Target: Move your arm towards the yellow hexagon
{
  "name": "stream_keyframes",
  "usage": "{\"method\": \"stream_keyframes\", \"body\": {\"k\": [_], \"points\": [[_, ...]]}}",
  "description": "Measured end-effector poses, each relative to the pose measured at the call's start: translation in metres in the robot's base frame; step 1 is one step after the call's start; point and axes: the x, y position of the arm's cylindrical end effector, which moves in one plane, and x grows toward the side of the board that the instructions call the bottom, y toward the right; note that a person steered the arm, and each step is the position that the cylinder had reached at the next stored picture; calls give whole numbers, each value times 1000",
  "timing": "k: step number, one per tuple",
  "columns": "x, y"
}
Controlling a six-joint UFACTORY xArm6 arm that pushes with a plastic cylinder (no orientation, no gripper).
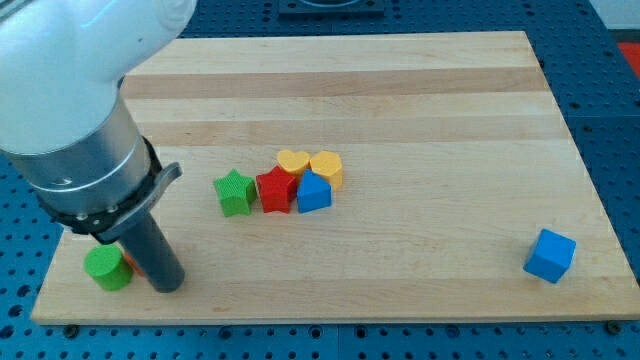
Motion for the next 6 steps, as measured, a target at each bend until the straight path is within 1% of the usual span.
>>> {"method": "stream_keyframes", "body": {"k": [1, 2, 5, 6], "points": [[0, -7], [0, 2], [0, 166], [-25, 193]]}}
